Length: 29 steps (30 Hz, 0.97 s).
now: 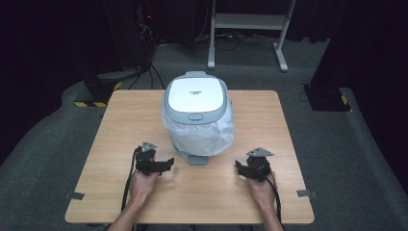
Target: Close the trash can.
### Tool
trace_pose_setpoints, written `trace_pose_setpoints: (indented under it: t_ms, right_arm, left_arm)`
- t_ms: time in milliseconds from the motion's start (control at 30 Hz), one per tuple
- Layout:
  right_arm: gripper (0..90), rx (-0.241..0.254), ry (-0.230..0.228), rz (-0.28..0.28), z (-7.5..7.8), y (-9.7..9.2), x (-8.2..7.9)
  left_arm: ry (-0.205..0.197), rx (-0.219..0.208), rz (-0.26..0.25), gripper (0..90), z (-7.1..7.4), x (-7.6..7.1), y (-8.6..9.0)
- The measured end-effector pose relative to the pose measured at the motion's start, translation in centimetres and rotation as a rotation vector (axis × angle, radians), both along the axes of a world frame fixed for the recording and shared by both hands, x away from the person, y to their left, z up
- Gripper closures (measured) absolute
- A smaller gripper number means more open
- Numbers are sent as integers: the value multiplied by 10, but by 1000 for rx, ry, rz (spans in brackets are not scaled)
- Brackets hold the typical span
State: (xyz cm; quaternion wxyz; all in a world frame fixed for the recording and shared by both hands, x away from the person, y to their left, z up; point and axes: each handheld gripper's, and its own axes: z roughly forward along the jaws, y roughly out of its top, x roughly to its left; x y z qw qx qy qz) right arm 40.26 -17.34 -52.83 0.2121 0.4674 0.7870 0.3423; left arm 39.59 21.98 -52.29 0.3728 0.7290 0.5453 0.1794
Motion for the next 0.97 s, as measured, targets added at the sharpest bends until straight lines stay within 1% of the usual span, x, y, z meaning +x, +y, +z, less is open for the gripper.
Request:
trace_pose_setpoints:
  t_ms: [100,233,267,400,533,767,900,967]
  right_arm:
    - [338,0,0,0,0,0,0]
    - [337,0,1,1,0,0,0]
    - [335,0,2,0,0,0,0]
    - [332,0,1,1,0,0,0]
    - [332,0,2,1,0,0,0]
    - [332,0,1,1,0,0,0]
    - [331,0,3,0,0,0,0]
    - [330,0,1,1,0,0,0]
  left_arm:
    - [-4,8,5,41,-2,0,1]
    - [3,19,8,45,-5,0,3]
    - [0,25,8,46,-5,0,3]
    - [-5,30,12,49,-6,0,3]
    - [-18,50,15,48,-7,0,0]
    - [-18,97,10,42,-8,0,-4]
    - [-16,161,5,28,-8,0,-11]
    - [-12,159,4,18,-8,0,-10]
